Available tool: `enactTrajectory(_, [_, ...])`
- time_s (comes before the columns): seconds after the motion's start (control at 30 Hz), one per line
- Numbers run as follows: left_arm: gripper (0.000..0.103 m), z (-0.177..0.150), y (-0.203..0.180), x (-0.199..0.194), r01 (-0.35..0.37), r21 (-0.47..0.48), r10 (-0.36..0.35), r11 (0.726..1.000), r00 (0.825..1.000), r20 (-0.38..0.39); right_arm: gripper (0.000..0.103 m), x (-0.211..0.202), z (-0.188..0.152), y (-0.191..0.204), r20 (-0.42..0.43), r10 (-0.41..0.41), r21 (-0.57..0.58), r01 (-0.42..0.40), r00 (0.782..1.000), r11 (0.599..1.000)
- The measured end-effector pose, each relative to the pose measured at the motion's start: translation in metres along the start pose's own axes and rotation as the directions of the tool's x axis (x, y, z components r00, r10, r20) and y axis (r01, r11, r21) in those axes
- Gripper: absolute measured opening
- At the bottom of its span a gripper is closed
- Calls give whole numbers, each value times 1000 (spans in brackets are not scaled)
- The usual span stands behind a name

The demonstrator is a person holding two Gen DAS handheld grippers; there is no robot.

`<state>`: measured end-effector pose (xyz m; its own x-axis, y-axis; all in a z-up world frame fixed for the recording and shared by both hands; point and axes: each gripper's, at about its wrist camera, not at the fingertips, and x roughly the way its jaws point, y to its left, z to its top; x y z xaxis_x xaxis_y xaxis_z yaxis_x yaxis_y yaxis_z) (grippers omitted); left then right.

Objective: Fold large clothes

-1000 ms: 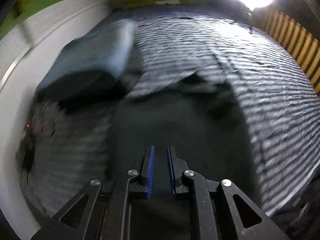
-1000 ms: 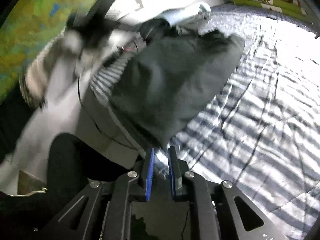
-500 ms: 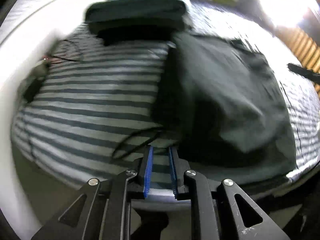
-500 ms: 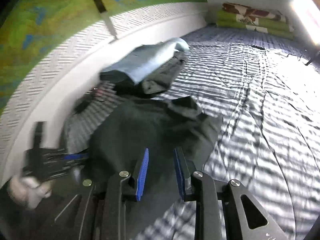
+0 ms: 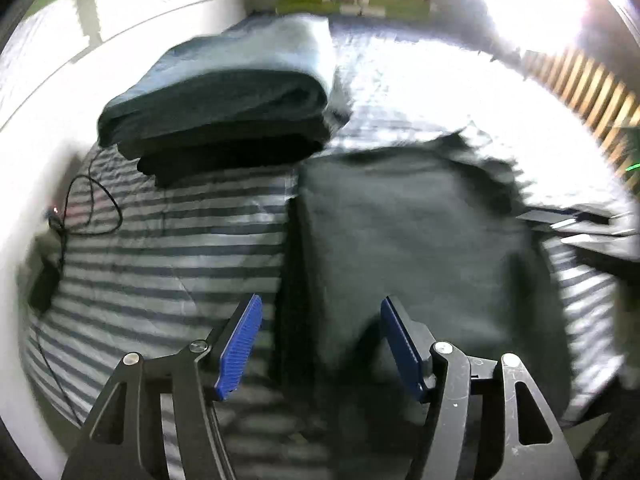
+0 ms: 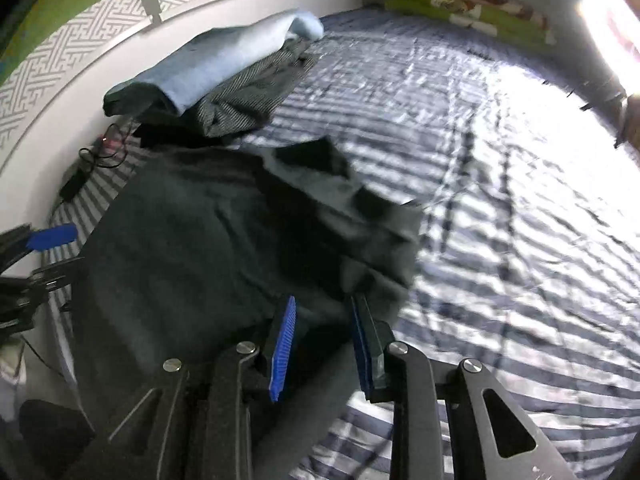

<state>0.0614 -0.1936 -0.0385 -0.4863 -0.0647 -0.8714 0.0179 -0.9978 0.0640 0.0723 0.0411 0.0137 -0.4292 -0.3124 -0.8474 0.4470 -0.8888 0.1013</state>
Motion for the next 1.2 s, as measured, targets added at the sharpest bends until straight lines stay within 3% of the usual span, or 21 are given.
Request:
enactTrajectory(0.07, [78, 5, 8, 18, 12, -26, -13, 1000, 999, -38, 25, -7, 0, 2, 7, -38, 0, 38, 999, 999])
enactTrajectory(0.23, [79, 18, 27, 4, 67, -99, -67, 993, 998, -1, 28, -20, -2, 3, 47, -108, -14, 109, 993, 994])
enactTrajectory(0.47, [79, 31, 28, 7, 166, -131, -173, 977, 984, -42, 28, -14, -2, -4, 45, -109, -8, 110, 993, 994])
enactTrajectory(0.67, [80, 43, 17, 38, 188, -117, -202, 975, 972, -122, 31, -8, -2, -8, 39, -102, -11, 103, 994, 995])
enactTrajectory(0.8, [89, 49, 15, 56, 191, -115, -207, 975, 967, -148, 34, -4, -3, -7, 42, -114, -30, 115, 993, 993])
enactTrajectory(0.9, [90, 52, 17, 62, 212, -130, -232, 969, 959, -164, 36, 0, -4, -12, 23, -71, -21, 72, 997, 997])
enactTrajectory(1.0, [90, 53, 17, 61, 218, -126, -237, 968, 958, -161, 50, 2, -7, -29, -2, 23, 52, -23, 1000, 998])
enactTrajectory(1.2, [90, 58, 19, 60, 235, -139, -254, 962, 956, -144, 52, 7, -17, -56, -45, 135, 176, -125, 990, 976])
